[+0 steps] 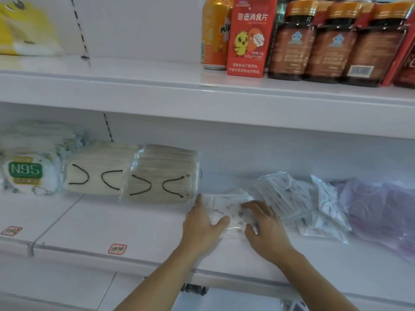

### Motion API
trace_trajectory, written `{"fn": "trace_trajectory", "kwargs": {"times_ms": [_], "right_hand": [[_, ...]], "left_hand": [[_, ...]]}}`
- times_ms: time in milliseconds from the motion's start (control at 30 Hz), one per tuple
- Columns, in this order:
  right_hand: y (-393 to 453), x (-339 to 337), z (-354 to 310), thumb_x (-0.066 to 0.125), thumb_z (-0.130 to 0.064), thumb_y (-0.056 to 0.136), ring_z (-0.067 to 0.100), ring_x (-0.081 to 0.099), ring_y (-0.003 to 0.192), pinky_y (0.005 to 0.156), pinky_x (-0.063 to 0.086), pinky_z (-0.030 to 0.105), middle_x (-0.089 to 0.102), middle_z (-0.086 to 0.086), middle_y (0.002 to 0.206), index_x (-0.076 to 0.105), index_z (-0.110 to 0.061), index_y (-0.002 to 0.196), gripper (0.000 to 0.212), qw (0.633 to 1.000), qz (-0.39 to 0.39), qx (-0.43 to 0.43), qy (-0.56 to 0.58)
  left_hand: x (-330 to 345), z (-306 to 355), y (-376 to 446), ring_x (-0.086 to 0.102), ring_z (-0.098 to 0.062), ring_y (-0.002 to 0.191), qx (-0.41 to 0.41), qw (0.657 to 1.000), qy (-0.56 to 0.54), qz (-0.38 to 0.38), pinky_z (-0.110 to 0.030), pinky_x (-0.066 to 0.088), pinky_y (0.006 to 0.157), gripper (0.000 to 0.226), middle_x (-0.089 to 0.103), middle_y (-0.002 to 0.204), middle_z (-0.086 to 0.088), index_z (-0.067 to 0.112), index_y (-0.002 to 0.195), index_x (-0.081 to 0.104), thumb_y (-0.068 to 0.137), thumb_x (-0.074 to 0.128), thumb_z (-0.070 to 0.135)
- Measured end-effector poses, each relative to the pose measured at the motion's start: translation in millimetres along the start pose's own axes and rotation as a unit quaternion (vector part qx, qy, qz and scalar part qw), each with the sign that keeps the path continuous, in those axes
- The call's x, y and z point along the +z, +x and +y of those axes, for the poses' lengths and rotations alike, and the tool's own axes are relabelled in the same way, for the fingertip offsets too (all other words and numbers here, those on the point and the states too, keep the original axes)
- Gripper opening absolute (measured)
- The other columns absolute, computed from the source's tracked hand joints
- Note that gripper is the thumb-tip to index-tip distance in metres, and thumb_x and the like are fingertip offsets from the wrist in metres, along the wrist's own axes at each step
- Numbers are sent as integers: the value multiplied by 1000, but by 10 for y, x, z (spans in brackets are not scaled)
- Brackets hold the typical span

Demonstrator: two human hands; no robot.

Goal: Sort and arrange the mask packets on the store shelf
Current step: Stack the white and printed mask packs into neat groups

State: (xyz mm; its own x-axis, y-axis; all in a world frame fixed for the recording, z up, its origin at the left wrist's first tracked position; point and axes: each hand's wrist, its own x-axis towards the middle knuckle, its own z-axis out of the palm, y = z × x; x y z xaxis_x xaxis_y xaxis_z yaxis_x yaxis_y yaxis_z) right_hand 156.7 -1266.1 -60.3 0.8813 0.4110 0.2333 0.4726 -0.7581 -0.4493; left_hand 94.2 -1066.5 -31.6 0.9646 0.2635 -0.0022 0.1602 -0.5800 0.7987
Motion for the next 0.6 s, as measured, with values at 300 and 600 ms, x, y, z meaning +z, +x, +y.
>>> {"fn": "trace_trajectory", "kwargs": {"times_ms": [300, 600], "right_hand": [[-32, 55, 63, 60, -20, 86, 22, 57, 122, 99, 50, 36, 46, -4, 146, 53, -29, 136, 51, 997, 59, -37, 35], [-41, -21, 28, 74, -22, 87, 9, 51, 127, 91, 44, 16, 38, -9, 151, 44, -30, 145, 66, 982, 149, 5, 112]], "left_hand": [[109, 170, 215, 46, -9, 115, -105, 960, -250, 71, -15, 42, 82, 108, 43, 137, 4, 21, 156, 24, 68, 82, -4], [27, 162, 197, 75, -26, 87, -73, 950, -302, 8, -40, 61, 79, 41, 76, 99, -14, 11, 104, 71, 68, 74, -8]]}}
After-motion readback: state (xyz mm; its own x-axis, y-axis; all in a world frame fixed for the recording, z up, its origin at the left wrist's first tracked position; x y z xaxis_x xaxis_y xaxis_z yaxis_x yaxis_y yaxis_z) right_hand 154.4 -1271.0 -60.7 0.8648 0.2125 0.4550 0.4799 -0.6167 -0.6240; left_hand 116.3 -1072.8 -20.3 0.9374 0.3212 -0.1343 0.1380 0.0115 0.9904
